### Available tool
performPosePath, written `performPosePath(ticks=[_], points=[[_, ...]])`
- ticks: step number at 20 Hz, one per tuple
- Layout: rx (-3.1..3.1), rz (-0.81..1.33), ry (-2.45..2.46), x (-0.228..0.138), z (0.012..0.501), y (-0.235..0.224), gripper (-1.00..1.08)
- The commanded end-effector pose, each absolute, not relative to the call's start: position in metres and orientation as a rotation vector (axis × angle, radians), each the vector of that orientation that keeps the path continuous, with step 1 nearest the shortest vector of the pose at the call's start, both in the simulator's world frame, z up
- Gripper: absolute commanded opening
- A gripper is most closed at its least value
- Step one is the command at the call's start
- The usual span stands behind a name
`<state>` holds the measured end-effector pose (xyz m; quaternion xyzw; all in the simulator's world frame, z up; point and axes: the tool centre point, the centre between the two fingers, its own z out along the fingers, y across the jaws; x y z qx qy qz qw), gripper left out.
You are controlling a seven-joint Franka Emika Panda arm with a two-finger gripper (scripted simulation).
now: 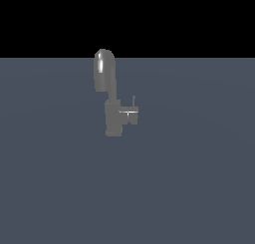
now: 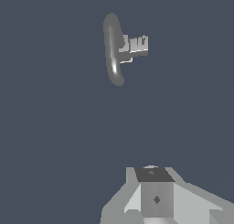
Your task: Turn on the faucet by rotating a designated handle.
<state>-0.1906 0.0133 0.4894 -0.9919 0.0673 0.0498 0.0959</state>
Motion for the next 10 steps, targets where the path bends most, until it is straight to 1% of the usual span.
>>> performPosePath(ticks=[1,10], points=[[-2.898,0.196,0.252,-0.176,0.485,0.013,-1.00],[-2.730,0.369,0.435,-0.122,0.463,0.007,-1.00]])
